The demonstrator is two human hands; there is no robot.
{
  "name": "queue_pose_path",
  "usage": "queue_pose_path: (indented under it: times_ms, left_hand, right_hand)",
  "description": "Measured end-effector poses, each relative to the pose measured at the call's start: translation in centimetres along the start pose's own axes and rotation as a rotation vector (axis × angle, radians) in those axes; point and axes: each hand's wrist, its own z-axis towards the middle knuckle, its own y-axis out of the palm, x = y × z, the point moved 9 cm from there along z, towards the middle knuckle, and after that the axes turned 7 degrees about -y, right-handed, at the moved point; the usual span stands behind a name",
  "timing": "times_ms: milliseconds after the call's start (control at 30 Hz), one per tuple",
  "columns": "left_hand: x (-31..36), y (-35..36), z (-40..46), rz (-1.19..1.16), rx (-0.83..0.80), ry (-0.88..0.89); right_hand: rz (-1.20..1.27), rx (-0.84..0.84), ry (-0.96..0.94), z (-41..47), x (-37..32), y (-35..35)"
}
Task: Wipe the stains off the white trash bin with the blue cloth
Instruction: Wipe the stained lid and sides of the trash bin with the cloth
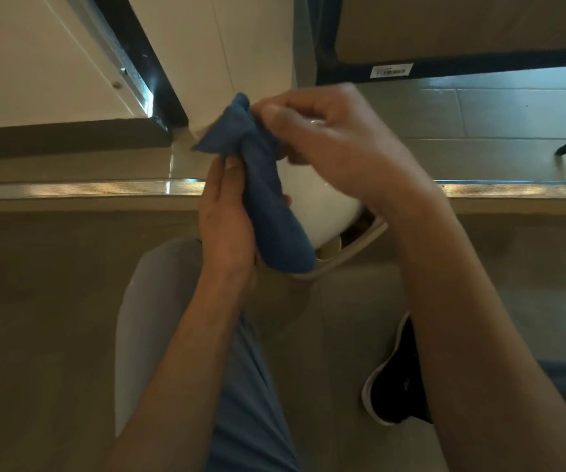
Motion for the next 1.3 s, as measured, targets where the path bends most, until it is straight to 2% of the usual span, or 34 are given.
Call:
queue_pose_path:
  times_ms: [100, 267, 400, 533, 667, 767, 867, 1000, 1133, 1233, 1300]
  left_hand:
    - [-0.8, -2.3, 0.6, -0.016, 0.083, -0.020]
    - [-3.3, -4.7, 0.3, -0.021, 0.299, 0.006]
    - [-6.2, -3.7, -0.4, 0.196, 0.350, 0.058]
    - [-10.0, -1.9, -2.9, 0.265, 0.309, 0.097]
    - [-13.3, -1.2, -5.0, 0.246, 0.262, 0.087]
    - [-13.9, -0.9, -5.0, 0.196, 0.277, 0.149]
    - [-13.3, -2.2, -2.2, 0.179, 0.354, 0.128]
    - [-9.1, -2.7, 5.0, 0.162, 0.168, 0.202]
    - [-8.4, -3.2, 9.2, 0.089, 0.169, 0.068]
    - [-10.1, -3.0, 4.9, 0.161, 0.225, 0.175]
    - [-12.3, -2.6, 0.6, 0.226, 0.264, 0.187]
  right_hand:
    - [-0.292, 0.017, -0.066, 2.8, 1.7, -0.7]
    - [-0.593, -0.216, -0.060, 4.5, 7.0, 2.5]
    - [-0.841, -0.137, -0.134, 4.1, 6.9, 3.4]
    - [-0.898, -0.062, -0.142, 4.4, 7.0, 3.8]
    - [-0.926, -0.046, -0.136, 4.5, 7.4, 4.0]
    - [-0.930, -0.049, -0.131, 4.7, 7.7, 4.0]
    - [-0.920, -0.033, -0.133, 4.7, 7.8, 4.0]
    - [-0.912, -0.016, -0.142, 4.7, 8.0, 4.1]
    - [-0.940, -0.008, -0.125, 4.8, 7.9, 4.1]
    - [-0.953, 0.014, -0.136, 4.6, 7.7, 4.1]
    - [-0.954, 0.020, -0.136, 4.6, 7.8, 4.0]
